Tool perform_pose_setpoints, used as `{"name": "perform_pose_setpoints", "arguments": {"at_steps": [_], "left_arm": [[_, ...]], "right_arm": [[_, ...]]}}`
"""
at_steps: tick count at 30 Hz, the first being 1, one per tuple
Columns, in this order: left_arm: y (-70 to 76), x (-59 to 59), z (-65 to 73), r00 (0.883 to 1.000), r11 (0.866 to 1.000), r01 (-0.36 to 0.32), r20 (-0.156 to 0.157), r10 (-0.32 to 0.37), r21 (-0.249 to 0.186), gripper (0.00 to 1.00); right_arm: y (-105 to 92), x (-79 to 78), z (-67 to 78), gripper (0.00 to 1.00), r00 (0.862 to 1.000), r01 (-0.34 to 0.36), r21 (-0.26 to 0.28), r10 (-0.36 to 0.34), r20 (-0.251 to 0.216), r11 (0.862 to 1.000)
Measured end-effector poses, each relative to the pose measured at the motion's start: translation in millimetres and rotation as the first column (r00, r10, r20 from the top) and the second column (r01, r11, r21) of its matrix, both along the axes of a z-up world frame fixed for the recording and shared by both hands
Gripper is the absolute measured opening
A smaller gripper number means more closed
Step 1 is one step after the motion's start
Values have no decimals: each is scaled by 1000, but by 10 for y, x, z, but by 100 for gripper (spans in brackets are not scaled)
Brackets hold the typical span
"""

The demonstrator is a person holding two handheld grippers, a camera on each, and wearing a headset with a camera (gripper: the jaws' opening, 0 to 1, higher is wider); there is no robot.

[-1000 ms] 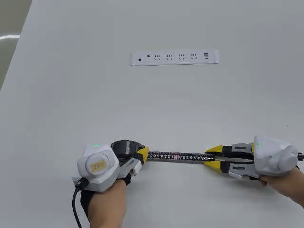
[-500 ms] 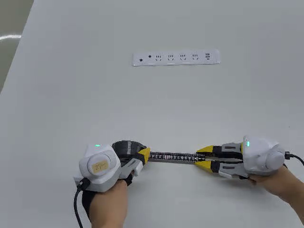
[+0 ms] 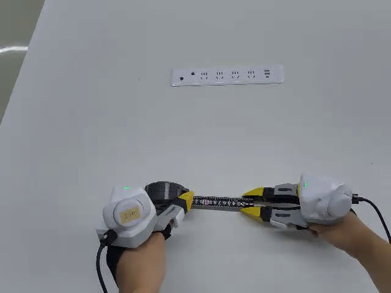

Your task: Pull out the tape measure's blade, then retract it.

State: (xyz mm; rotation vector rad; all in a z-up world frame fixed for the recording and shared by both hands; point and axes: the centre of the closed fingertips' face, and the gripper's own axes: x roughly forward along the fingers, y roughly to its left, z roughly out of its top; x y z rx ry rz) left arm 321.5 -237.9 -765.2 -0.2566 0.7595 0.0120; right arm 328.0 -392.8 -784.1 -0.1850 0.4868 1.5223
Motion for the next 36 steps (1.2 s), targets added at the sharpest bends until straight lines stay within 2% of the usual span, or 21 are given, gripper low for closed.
{"name": "perform_pose_setpoints", "arguments": {"at_steps": [36], "left_arm": [[-1,0,6,1000,1000,-1,1,1,-1,61]], "right_arm": [[445,-56,4,14,999,-35,22,35,10,999]]}}
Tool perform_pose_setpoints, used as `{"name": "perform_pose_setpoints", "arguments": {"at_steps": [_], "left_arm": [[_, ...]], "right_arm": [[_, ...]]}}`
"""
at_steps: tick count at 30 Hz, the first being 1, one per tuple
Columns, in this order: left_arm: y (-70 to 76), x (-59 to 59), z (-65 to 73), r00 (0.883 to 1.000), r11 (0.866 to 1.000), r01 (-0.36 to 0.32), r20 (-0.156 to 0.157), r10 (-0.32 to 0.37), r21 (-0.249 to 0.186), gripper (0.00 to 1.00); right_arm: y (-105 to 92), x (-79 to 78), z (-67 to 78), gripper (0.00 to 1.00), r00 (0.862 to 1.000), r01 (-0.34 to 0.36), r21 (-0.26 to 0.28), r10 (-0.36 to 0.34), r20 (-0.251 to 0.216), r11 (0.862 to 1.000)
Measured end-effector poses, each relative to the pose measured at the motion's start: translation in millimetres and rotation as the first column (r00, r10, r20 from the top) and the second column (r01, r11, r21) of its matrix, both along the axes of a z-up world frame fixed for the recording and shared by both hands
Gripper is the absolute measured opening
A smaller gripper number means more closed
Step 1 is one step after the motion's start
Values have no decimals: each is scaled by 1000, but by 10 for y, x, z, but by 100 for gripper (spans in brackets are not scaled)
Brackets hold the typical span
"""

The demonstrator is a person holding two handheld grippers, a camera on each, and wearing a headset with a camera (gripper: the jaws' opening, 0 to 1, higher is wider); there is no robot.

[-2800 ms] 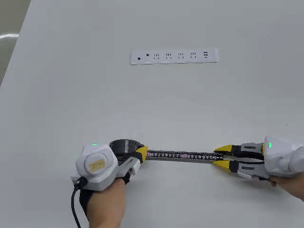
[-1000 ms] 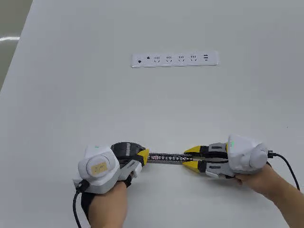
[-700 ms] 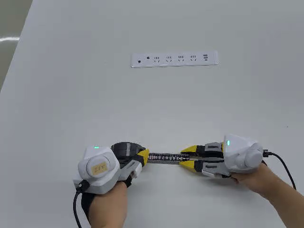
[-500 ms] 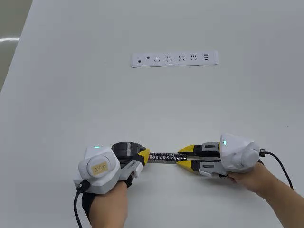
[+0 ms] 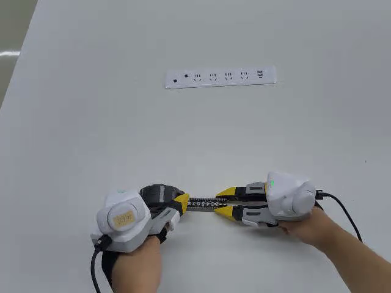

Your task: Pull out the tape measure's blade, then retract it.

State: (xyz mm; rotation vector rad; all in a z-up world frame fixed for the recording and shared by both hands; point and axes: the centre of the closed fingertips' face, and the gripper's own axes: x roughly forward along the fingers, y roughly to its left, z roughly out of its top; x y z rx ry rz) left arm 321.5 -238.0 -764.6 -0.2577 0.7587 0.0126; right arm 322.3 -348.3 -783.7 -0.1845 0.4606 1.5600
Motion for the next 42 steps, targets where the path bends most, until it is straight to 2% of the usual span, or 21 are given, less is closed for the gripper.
{"name": "perform_pose_setpoints", "arguments": {"at_steps": [19,42], "left_arm": [[-2,-1,1,1000,1000,0,1,0,0,61],[-9,-7,14,1000,1000,-5,1,5,-4,61]], "right_arm": [[259,-23,8,14,1000,-25,4,25,-2,1000],[480,-60,5,14,999,-48,-3,48,24,999]]}}
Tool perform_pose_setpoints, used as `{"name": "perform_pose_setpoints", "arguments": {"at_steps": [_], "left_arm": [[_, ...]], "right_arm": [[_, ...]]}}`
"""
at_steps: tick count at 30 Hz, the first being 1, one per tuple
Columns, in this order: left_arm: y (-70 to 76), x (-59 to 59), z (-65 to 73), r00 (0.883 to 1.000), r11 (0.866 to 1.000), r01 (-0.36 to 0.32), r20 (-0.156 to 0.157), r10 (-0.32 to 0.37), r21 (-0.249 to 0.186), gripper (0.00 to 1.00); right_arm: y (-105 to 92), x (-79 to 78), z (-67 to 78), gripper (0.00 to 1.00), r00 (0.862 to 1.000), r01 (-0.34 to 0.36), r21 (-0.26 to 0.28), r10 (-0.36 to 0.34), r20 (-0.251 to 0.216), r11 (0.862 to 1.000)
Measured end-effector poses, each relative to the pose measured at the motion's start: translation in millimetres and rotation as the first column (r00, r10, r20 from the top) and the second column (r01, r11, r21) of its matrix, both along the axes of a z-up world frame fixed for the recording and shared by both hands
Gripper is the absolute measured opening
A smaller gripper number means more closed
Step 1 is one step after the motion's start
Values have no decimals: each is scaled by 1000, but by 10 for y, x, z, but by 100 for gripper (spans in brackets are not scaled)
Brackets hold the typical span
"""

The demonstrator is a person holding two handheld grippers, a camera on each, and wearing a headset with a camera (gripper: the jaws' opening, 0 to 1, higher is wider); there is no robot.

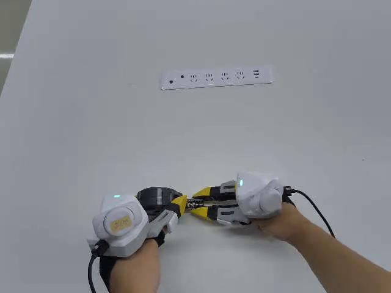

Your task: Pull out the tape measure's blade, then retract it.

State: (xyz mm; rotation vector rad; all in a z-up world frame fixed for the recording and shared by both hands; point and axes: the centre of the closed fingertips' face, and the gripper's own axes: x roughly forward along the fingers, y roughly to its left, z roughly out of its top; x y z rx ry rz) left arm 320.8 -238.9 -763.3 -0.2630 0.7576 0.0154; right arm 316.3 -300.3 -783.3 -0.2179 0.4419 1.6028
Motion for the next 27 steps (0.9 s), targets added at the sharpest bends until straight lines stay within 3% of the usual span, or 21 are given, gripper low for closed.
{"name": "perform_pose_setpoints", "arguments": {"at_steps": [19,20,27], "left_arm": [[13,9,-13,1000,1000,-3,0,3,-1,61],[11,11,-14,1000,1000,-2,0,2,-1,61],[15,11,-16,1000,1000,-2,0,2,-4,61]], "right_arm": [[140,-21,-24,13,998,-43,-7,43,35,999],[140,-26,-24,13,997,-56,-15,56,52,998],[133,-24,-20,14,999,-42,-5,42,31,999]]}}
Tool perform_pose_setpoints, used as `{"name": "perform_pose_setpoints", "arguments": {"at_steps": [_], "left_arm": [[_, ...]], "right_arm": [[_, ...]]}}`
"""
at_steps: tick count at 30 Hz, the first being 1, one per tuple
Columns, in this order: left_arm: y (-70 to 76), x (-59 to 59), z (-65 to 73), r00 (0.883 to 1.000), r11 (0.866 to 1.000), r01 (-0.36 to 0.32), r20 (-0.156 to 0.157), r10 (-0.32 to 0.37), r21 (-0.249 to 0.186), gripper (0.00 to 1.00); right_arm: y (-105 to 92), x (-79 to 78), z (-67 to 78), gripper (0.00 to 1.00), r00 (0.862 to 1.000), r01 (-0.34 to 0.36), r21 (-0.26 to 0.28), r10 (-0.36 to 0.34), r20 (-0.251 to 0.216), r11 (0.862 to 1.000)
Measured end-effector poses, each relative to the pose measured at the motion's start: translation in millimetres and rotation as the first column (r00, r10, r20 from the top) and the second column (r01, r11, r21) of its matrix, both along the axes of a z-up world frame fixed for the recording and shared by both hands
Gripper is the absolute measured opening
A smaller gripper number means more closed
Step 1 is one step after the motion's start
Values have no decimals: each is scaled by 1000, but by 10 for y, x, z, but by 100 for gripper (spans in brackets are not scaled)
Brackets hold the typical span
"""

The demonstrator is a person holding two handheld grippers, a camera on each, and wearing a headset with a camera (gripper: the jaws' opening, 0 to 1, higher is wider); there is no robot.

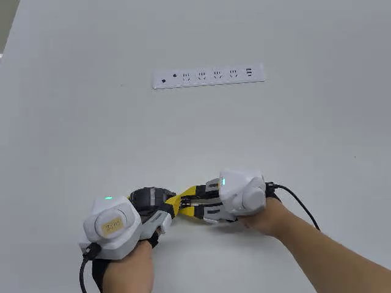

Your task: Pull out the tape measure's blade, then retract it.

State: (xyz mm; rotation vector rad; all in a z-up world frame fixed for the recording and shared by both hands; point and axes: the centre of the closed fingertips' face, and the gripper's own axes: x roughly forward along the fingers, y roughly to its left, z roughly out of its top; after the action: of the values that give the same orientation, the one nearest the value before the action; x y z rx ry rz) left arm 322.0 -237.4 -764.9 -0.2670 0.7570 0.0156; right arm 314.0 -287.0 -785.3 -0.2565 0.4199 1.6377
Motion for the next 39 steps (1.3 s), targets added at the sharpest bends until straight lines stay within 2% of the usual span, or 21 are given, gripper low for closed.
{"name": "perform_pose_setpoints", "arguments": {"at_steps": [21,39], "left_arm": [[-4,-3,1,1000,1000,1,3,-1,1,61],[-4,-9,3,1000,1000,0,3,0,-1,61]], "right_arm": [[-6,-14,-4,19,1000,6,3,-6,-21,1000],[-54,4,-8,15,1000,6,2,-6,-11,1000]]}}
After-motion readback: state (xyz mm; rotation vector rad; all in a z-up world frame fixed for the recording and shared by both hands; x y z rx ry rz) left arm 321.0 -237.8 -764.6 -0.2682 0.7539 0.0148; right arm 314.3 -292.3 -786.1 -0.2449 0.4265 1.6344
